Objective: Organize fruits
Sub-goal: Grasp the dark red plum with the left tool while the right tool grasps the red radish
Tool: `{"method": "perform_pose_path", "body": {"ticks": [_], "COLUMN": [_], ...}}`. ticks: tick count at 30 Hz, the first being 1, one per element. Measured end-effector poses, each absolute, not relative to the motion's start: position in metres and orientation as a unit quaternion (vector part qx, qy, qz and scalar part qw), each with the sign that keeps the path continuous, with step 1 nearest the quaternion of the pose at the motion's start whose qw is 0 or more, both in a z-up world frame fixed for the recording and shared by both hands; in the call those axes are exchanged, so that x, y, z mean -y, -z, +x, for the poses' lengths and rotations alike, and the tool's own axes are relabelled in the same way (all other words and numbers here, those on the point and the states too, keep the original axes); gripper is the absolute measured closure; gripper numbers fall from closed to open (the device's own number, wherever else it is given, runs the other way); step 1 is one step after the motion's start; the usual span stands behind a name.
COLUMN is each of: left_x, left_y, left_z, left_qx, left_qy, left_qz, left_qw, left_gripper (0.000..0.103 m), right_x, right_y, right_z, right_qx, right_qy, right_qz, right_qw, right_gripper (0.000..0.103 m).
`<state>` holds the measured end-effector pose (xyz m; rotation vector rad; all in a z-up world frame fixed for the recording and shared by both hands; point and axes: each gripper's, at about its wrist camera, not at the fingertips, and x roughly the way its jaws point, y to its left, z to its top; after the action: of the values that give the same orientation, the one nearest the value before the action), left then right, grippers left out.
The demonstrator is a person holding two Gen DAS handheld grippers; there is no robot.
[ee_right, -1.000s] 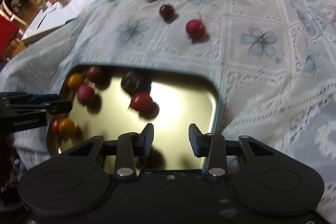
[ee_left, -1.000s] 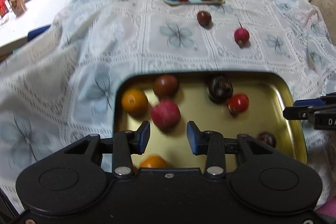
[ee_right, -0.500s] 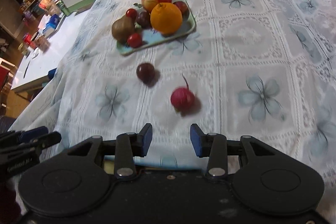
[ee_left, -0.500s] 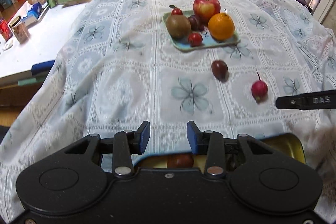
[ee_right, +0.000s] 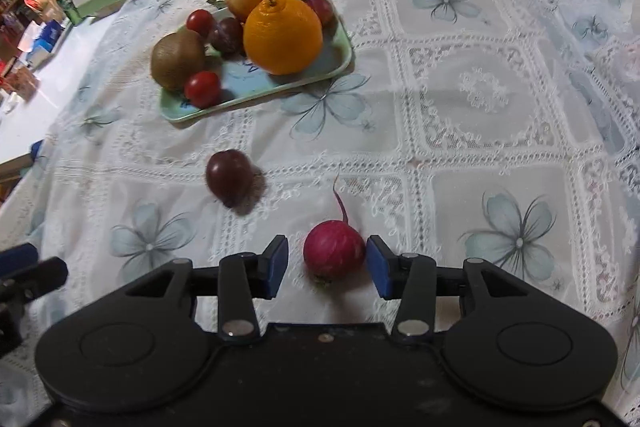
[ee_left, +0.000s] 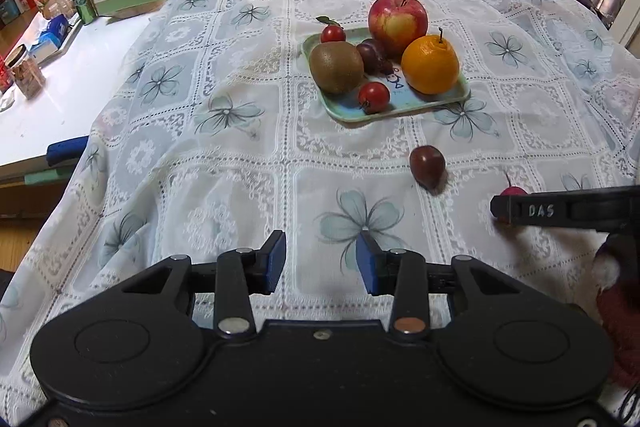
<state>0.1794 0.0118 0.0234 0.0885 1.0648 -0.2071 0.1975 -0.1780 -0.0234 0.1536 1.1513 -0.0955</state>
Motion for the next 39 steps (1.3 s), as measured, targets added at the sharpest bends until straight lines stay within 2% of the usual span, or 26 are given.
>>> {"method": "perform_pose_path", "body": {"ticks": [3, 14, 22, 30, 39], "left_x": [-0.006, 0.055, 0.094, 0.109, 0.113], "left_y": [-0.022, -0.012, 0.020, 0.038, 0.047], "left_z": [0.189, 0.219, 0.244, 0.249, 0.253], "left_qx": [-0.509, -0.495, -0.511, -0.511, -0.517], "left_qy": [0.107, 0.158, 0.149, 0.115, 0.102], "left_qz": [0.037, 0.055, 0.068, 0.093, 0.101], "left_qw": [0.853, 0.853, 0.844, 0.847, 0.844], "left_gripper": [0.056, 0.055, 0.052, 0.052, 0.052], "right_x": [0.176, 0.205, 0.233, 0.232, 0.231], "right_y": [0.026, 0.006, 0.006, -0.001, 0.006], "right_z": [0.199, 0.177, 0.163, 0.156, 0.158], "right_qx": [-0.546, -0.525, -0.482, -0.456, -0.468], "right_qy": [0.051, 0.039, 0.068, 0.071, 0.069], "right_qz": [0.054, 0.085, 0.107, 0.108, 0.108], "right_qw": [0.835, 0.846, 0.867, 0.880, 0.875], "right_gripper": [0.066, 0.066, 0.066, 0.066, 0.066]}}
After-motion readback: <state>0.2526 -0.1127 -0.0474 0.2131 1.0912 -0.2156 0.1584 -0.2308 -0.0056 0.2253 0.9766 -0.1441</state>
